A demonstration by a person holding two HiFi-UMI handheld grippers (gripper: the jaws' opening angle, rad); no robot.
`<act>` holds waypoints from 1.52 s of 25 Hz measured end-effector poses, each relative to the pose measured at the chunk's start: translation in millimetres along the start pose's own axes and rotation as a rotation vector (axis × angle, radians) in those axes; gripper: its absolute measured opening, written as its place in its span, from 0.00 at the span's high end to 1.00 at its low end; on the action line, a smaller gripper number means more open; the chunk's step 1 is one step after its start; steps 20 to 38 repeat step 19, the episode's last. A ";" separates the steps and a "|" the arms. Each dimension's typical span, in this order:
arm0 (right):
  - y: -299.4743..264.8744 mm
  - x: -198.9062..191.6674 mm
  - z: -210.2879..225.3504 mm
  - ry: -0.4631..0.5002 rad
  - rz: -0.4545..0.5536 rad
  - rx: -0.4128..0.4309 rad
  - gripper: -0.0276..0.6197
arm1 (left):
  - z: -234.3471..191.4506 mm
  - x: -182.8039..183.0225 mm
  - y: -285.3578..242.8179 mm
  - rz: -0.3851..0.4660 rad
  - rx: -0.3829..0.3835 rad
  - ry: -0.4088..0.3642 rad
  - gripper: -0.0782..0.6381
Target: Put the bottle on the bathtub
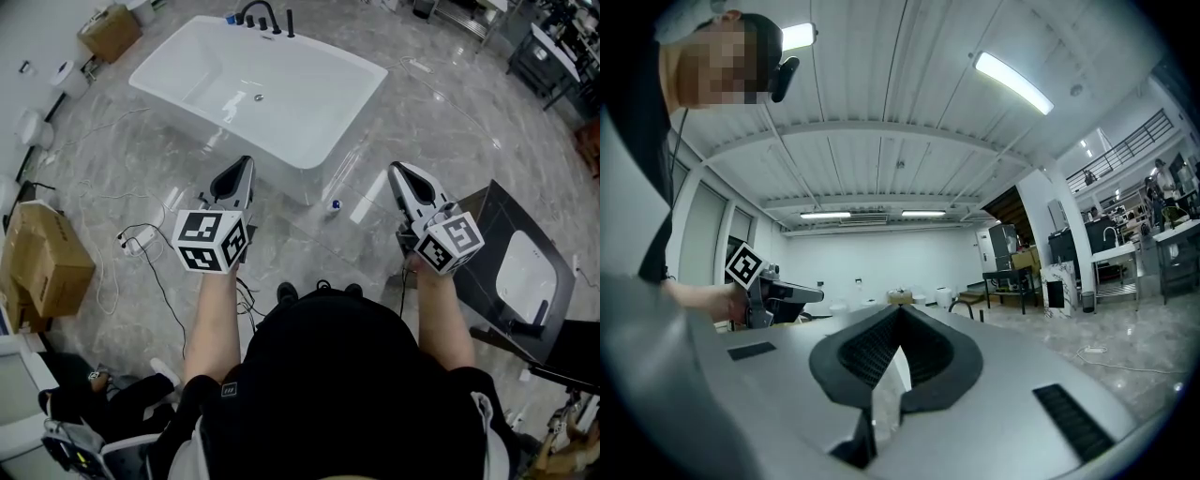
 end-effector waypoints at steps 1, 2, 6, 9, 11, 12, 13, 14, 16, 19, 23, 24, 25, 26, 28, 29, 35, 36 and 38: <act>0.0 -0.5 -0.3 0.001 -0.002 0.002 0.91 | 0.3 -1.2 0.4 -0.001 0.000 0.000 0.87; -0.3 -1.4 -0.8 0.004 -0.002 0.008 0.91 | 0.1 -2.5 0.7 -0.003 0.001 0.001 0.87; -1.8 -2.1 -3.9 0.002 -0.011 0.008 0.91 | -3.0 -6.9 2.3 -0.009 0.001 0.011 0.87; -3.3 -2.7 -3.8 0.007 -0.008 0.022 0.91 | -4.4 -8.8 2.2 -0.013 0.000 0.016 0.87; -2.9 -2.3 -3.2 0.005 -0.010 0.019 0.91 | -4.6 -9.5 2.2 -0.014 -0.001 0.019 0.87; -2.7 -2.2 -2.9 0.005 -0.010 0.022 0.91 | -4.6 -9.7 2.3 -0.014 -0.001 0.020 0.87; -2.8 -2.3 -2.7 0.005 -0.008 0.026 0.91 | -4.6 -9.8 2.2 -0.014 -0.002 0.022 0.87; -3.0 -2.3 -2.5 0.006 -0.007 0.029 0.91 | -4.8 -9.9 1.9 -0.015 -0.002 0.023 0.87; -3.3 -2.5 -2.4 0.006 -0.007 0.031 0.91 | -4.8 -10.1 1.4 -0.015 -0.004 0.026 0.87; -3.6 -3.1 -2.5 0.005 -0.008 0.033 0.91 | -3.8 -10.2 1.1 -0.012 -0.008 0.035 0.87; -3.6 -3.1 -2.5 0.005 -0.008 0.033 0.91 | -3.8 -10.2 1.1 -0.012 -0.008 0.035 0.87; -3.6 -3.1 -2.5 0.005 -0.008 0.033 0.91 | -3.8 -10.2 1.1 -0.012 -0.008 0.035 0.87; -3.6 -3.1 -2.5 0.005 -0.008 0.033 0.91 | -3.8 -10.2 1.1 -0.012 -0.008 0.035 0.87; -3.6 -3.1 -2.5 0.005 -0.008 0.033 0.91 | -3.8 -10.2 1.1 -0.012 -0.008 0.035 0.87; -3.6 -3.1 -2.5 0.005 -0.008 0.033 0.91 | -3.8 -10.2 1.1 -0.012 -0.008 0.035 0.87; -3.6 -3.1 -2.5 0.005 -0.008 0.033 0.91 | -3.8 -10.2 1.1 -0.012 -0.008 0.035 0.87; -3.6 -3.1 -2.5 0.005 -0.008 0.033 0.91 | -3.8 -10.2 1.1 -0.012 -0.008 0.035 0.87; -3.6 -3.1 -2.5 0.005 -0.008 0.033 0.91 | -3.8 -10.2 1.1 -0.012 -0.008 0.035 0.87; -3.6 -3.1 -2.5 0.005 -0.008 0.033 0.91 | -3.8 -10.2 1.1 -0.012 -0.008 0.035 0.87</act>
Point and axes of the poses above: the fingertips, and each gripper's own axes: y backward along the fingers, z to its right, x out of its top, the point moved 3 cm from there along y, backward along the fingers
